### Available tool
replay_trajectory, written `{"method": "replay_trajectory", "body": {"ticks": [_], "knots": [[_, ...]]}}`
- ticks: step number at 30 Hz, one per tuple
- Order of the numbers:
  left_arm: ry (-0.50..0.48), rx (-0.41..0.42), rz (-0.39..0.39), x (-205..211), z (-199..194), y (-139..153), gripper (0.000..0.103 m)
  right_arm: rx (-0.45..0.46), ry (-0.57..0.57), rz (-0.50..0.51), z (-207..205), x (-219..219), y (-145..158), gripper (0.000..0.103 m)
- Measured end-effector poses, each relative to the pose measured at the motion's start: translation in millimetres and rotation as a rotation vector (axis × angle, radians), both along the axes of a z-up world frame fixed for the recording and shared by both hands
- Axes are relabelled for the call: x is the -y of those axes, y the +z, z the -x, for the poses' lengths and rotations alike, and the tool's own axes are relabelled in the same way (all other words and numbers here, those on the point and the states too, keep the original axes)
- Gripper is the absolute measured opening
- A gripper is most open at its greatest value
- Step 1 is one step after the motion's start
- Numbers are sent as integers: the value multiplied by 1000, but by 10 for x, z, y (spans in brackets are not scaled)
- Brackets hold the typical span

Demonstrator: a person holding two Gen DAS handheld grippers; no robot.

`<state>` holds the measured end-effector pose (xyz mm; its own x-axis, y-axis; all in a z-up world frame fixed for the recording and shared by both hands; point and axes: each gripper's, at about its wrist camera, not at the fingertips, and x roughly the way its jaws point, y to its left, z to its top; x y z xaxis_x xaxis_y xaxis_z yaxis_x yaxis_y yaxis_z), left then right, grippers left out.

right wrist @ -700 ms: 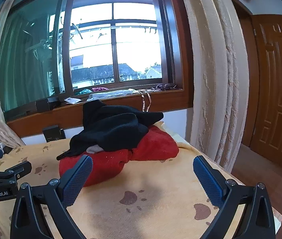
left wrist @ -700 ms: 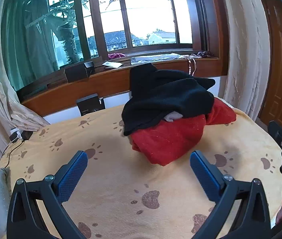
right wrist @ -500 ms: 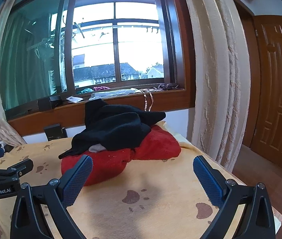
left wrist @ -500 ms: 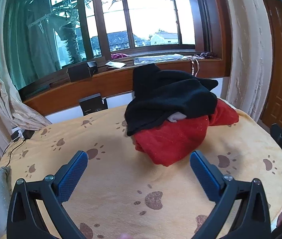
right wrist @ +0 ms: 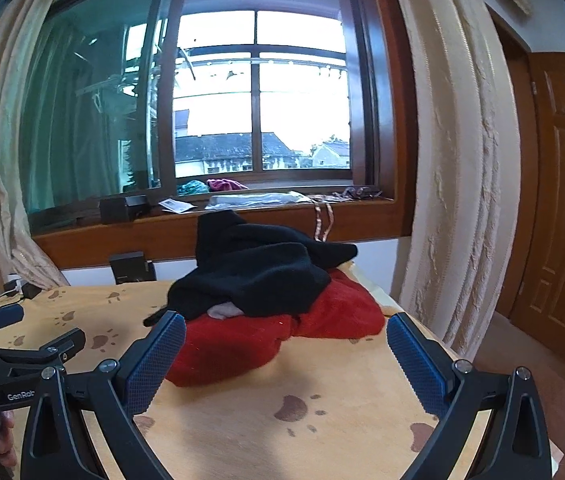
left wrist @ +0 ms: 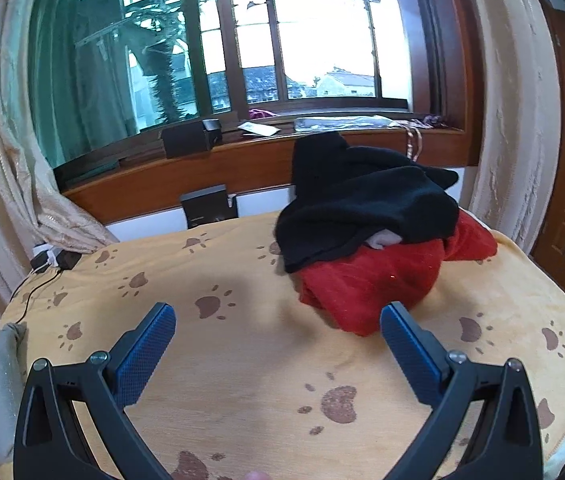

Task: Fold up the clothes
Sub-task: 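Move the right tool toward the black garment on the red pile, then close the right gripper on the black knit garment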

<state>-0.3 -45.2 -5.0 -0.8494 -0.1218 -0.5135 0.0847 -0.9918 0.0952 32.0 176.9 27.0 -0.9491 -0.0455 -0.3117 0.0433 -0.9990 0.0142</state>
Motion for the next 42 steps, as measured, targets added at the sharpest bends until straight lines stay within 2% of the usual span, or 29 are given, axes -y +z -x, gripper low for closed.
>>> {"method": "replay_trajectory", "body": {"ticks": [6, 9, 14, 17, 19, 24, 27, 30, 32, 35, 38, 42], "knots": [[68, -2, -19, 281, 56, -126, 103, 31, 29, 11, 84, 178, -33, 103], [96, -6, -26, 425, 73, -221, 103, 16, 37, -2, 68, 273, -32, 103], [152, 38, -64, 703, 123, -402, 103, -103, 11, -69, -36, 463, 116, 103], [189, 63, -109, 881, 138, -477, 103, -164, 24, -69, -54, 507, 208, 103], [222, 76, -137, 997, 148, -516, 103, -172, 35, -43, -8, 492, 228, 103], [276, 73, -180, 1173, 151, -535, 103, -118, 46, 23, 261, 392, 208, 103], [277, 81, -185, 1185, 166, -556, 103, -63, 68, 45, 443, 344, 135, 103], [267, 80, -182, 1163, 167, -554, 103, -53, 76, 57, 557, 303, 127, 103], [258, 69, -175, 1141, 158, -540, 103, -96, 67, 42, 575, 287, 215, 103], [252, 60, -168, 1124, 153, -524, 103, -226, 37, 1, 554, 286, 394, 103], [260, 58, -165, 1129, 152, -518, 103, -310, 54, -11, 706, 267, 427, 103], [271, 61, -186, 1184, 152, -531, 103, -40, 142, 67, 1365, 289, 84, 103]]}}
